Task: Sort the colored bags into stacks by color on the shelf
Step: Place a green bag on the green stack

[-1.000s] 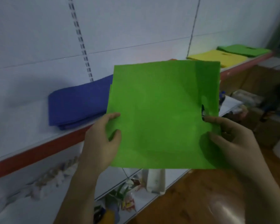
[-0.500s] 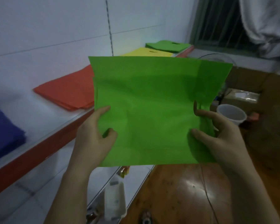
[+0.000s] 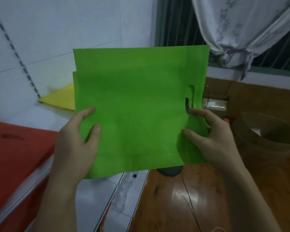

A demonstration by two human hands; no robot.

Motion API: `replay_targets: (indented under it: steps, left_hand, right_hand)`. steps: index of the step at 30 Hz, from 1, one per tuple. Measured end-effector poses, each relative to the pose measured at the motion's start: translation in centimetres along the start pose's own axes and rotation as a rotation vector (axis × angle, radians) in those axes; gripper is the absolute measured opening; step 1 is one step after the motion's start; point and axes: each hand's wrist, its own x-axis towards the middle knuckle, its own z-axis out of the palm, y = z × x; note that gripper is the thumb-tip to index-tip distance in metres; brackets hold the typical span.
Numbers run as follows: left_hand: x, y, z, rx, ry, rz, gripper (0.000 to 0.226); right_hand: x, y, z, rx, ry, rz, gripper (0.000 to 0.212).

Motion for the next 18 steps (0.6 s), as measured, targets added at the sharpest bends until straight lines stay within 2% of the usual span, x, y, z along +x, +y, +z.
replay_targets:
  steps: [5,13,18]
  left_hand:
    - [6.3,0.0,6.1,0.019,0.009,0.003,0.046]
    - [16.0,-2.0,16.1,0.111,0.141,-0.057,0.053]
    - [22.9,-2.3,21.8,0.236,0.209,-0.137,0.053]
  right_hand:
    - [8.4,3.9,0.1,-0.040,0.027,-0.023,0.052]
    - [27.4,11.7,2.3,-0.007,-0.141,-0.142,0.055]
    - [40.6,15.4,4.9,0.019,-0.255,-0.196,0.036]
